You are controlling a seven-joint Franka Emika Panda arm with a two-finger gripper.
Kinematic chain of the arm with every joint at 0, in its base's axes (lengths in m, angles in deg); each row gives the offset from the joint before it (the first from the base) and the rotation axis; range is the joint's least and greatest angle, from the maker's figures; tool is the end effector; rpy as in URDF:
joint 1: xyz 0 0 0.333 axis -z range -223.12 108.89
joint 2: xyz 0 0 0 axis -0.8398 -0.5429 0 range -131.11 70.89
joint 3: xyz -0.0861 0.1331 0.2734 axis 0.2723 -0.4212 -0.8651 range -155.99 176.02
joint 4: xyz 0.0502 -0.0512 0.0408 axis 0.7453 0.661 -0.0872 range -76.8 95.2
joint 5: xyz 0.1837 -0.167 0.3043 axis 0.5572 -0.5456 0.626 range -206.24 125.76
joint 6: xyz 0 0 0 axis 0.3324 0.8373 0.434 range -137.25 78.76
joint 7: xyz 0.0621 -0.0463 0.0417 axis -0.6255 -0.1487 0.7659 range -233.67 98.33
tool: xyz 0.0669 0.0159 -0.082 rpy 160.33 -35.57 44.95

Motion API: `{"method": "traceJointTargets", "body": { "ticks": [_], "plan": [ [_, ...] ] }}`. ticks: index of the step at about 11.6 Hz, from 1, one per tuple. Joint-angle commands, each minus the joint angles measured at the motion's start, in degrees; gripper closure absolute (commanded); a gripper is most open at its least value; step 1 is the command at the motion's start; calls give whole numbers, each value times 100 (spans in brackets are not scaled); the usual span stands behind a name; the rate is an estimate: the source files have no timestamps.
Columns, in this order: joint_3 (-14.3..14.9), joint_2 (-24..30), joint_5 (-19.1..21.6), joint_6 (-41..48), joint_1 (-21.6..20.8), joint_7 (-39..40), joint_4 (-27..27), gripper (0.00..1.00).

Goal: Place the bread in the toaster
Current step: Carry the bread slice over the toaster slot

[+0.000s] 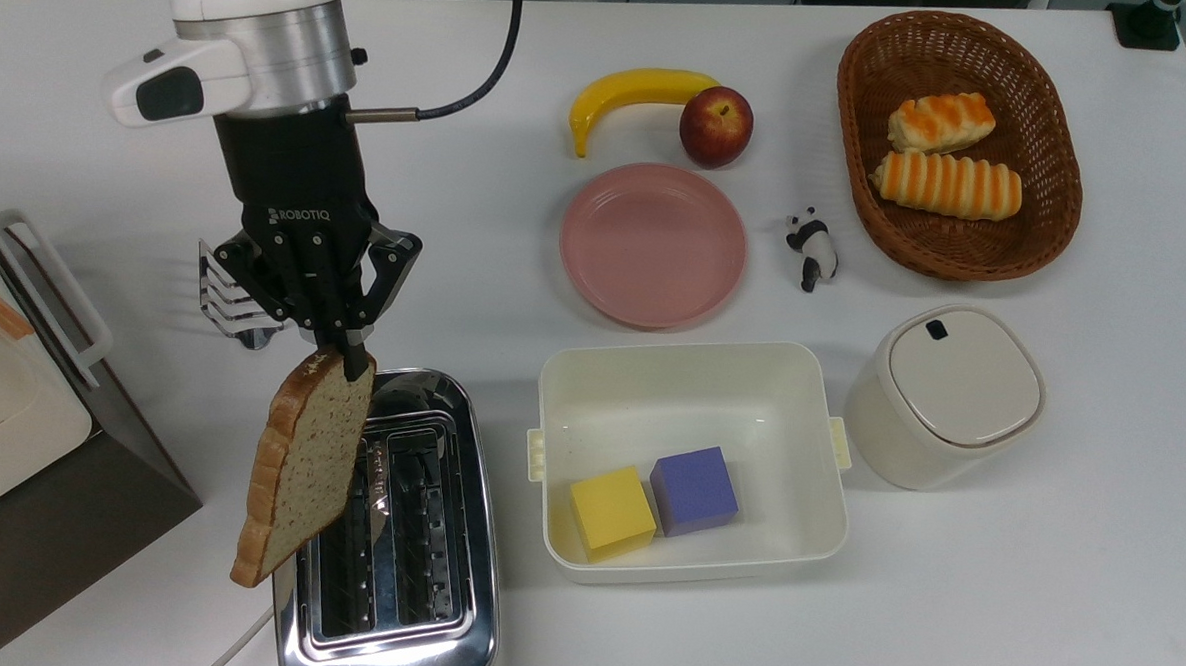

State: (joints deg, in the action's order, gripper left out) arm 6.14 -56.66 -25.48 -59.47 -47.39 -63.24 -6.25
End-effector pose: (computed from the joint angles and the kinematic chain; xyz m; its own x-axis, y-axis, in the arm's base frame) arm 0.7368 -0.0855 0.5522 0.7850 -0.2163 0.5805 -0.0927 -0.9675 -0.2351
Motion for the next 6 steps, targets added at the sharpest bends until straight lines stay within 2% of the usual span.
{"method": "traceJointTargets", "body": {
  "ticks": [1,4,6],
  "plan": [
    [-8,141,71,-165,3,252,297,100],
    [-8,141,53,10,3,348,385,100],
    [-8,150,36,535,3,610,385,100]
  ]
}}
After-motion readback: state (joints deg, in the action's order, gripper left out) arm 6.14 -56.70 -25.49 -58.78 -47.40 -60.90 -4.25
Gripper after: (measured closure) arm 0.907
